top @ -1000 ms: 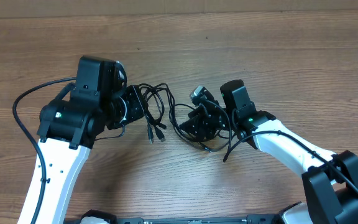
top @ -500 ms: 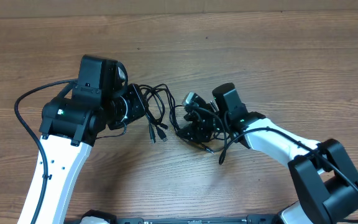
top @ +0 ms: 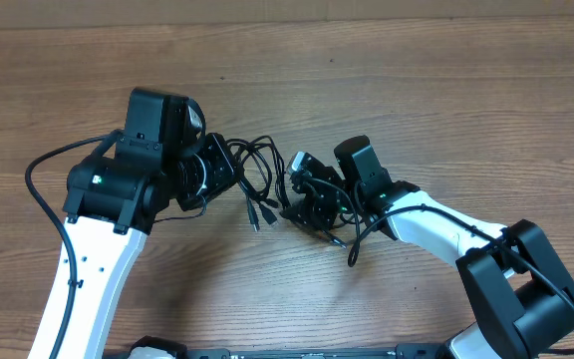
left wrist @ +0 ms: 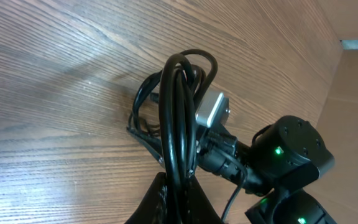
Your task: Untangle cables
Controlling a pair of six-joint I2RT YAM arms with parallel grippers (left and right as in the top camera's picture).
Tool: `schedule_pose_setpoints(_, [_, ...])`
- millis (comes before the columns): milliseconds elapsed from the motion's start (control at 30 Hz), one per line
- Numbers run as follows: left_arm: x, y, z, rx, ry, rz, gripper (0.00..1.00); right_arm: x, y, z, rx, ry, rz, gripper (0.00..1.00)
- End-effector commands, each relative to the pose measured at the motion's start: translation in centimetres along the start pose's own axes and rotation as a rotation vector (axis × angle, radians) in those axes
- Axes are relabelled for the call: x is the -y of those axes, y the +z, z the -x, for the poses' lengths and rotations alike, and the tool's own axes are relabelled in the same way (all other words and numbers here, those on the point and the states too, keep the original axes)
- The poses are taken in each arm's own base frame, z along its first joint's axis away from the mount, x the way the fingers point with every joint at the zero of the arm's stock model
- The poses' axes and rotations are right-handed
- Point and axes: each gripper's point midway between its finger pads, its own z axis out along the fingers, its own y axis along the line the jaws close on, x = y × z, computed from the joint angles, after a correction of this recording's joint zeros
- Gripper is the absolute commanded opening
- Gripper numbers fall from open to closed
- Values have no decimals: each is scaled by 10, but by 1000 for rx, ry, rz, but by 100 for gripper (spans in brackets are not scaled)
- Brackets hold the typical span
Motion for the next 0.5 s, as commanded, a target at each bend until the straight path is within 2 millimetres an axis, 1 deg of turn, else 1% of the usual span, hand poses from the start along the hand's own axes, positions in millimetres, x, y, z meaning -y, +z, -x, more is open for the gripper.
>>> schedule_pose_setpoints(0, [7,-2,-3,-19,-8,-30,4,7,1,4,2,-18,-34,57])
schedule_pose_setpoints(133, [10,-2,-6,-34,-7,-44,4,9,2,0,-11,-13,-46,52])
schedule_pose_setpoints(233, [11,-2,-7,-41,-14,-51,4,11,5,-5,-24,-5,-47,50])
schedule_pose_setpoints(333, [11,-2,-7,-42,-14,-50,4,12,9,-11,-37,5,-41,39])
schedule_pose_setpoints(467, [11,-2,-7,-41,-14,-50,4,12,10,-11,-38,6,-39,26])
